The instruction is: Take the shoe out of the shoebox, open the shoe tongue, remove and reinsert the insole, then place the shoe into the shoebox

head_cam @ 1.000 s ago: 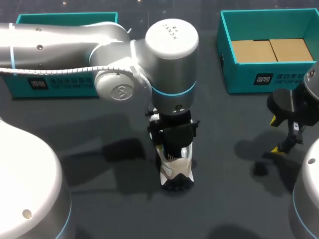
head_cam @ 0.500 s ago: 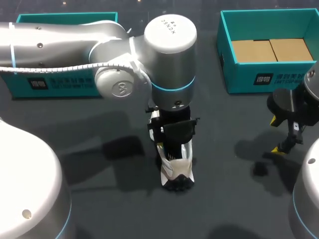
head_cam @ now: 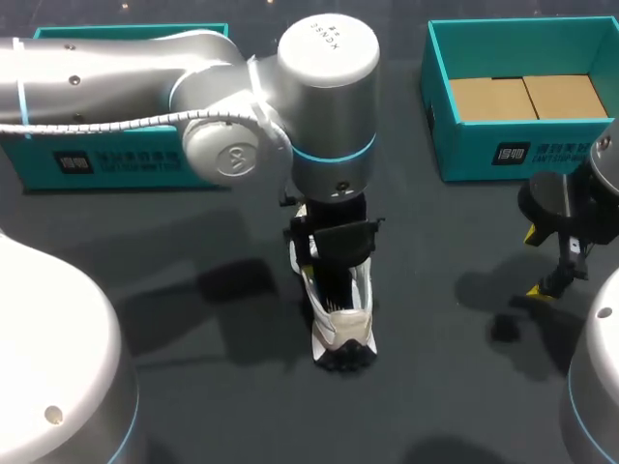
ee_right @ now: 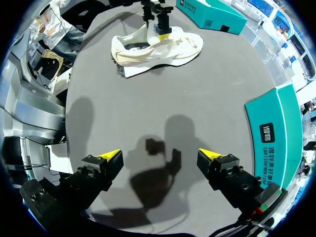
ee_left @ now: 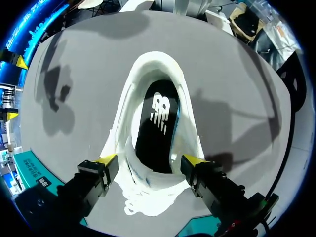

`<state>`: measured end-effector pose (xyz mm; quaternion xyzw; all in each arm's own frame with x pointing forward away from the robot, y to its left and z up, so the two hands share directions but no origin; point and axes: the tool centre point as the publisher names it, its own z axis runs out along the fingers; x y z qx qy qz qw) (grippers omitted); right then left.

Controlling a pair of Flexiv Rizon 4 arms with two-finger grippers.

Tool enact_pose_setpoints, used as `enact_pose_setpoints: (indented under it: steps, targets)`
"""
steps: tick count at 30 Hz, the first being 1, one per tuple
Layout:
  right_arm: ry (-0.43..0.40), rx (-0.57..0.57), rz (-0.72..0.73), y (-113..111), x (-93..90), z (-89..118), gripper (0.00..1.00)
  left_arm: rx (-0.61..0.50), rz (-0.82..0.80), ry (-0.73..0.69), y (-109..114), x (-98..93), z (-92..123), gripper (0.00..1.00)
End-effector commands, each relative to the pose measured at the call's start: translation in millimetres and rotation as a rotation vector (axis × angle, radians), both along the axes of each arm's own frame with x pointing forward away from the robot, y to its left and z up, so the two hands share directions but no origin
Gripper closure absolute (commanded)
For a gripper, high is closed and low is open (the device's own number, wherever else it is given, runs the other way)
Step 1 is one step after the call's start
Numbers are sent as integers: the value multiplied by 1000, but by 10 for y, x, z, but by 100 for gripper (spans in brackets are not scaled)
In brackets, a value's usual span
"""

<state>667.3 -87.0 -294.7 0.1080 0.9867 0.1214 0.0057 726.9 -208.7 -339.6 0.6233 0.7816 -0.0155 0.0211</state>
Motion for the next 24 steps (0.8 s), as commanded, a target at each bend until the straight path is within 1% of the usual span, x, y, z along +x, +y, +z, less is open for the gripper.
enact_pose_setpoints:
  steps: [1, 5, 10, 14, 15, 16, 17, 18, 19, 20, 22, 24]
  targets:
    - [-3, -1, 0, -3, -17, -3, 0, -5, 3, 1, 68, 72, 42, 17]
    - [-3, -1, 0, -3, -17, -3, 0, -6, 11, -2, 103, 141, 90, 18]
    - [-3, -1, 0, -3, -17, -3, 0, 0, 21, -18, 138, 217, 156, 17]
    - [-3, -1, 0, -3, -17, -3, 0, 0, 28, -28, 179, 284, 229, 20]
    - [-3, -1, 0, -3, -17, -3, 0, -2, 32, -32, 189, 302, 251, 20]
    - [-3, -1, 0, -3, -17, -3, 0, -6, 35, -35, 198, 321, 273, 22]
    - [-3, -1, 0, -3, -17, -3, 0, -13, 40, -37, 205, 343, 298, 26]
    - [-3, -1, 0, -3, -17, -3, 0, -19, 42, -36, 208, 365, 323, 34]
    - [-3, -1, 0, -3, -17, -3, 0, -23, 46, -38, 209, 387, 342, 44]
    - [-3, -1, 0, -3, -17, -3, 0, -27, 48, -39, 209, 410, 360, 51]
    - [-3, -1, 0, -3, -17, -3, 0, -46, 51, -25, 211, 465, 390, 61]
    - [-3, -1, 0, -3, -17, -3, 0, -66, 53, -8, 213, 526, 415, 64]
